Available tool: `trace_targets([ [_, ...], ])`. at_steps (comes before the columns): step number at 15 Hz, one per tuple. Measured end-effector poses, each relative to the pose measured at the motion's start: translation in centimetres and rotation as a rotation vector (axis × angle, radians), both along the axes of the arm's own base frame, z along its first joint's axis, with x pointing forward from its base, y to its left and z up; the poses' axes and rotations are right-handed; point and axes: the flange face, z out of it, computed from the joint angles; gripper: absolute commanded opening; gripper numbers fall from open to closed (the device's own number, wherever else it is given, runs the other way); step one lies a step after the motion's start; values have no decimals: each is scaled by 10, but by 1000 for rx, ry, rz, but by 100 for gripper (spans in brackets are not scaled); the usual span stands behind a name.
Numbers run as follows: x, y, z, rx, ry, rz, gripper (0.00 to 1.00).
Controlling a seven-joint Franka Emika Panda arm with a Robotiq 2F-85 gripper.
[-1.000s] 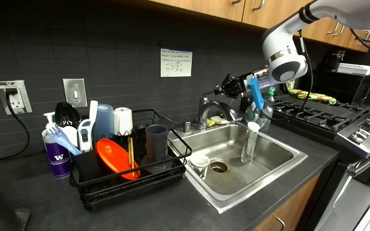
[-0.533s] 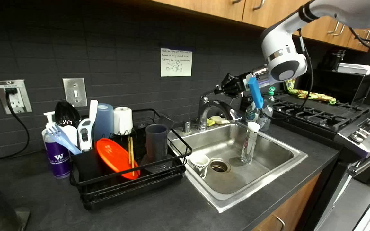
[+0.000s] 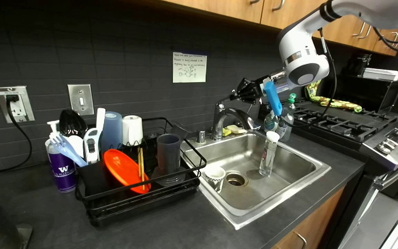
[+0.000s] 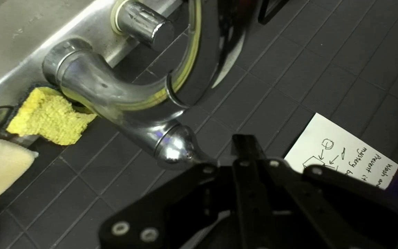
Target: Open the tap faucet
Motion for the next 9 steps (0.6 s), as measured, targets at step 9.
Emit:
trace_targets([
  [9, 2, 6, 7, -51, -5, -32, 0],
])
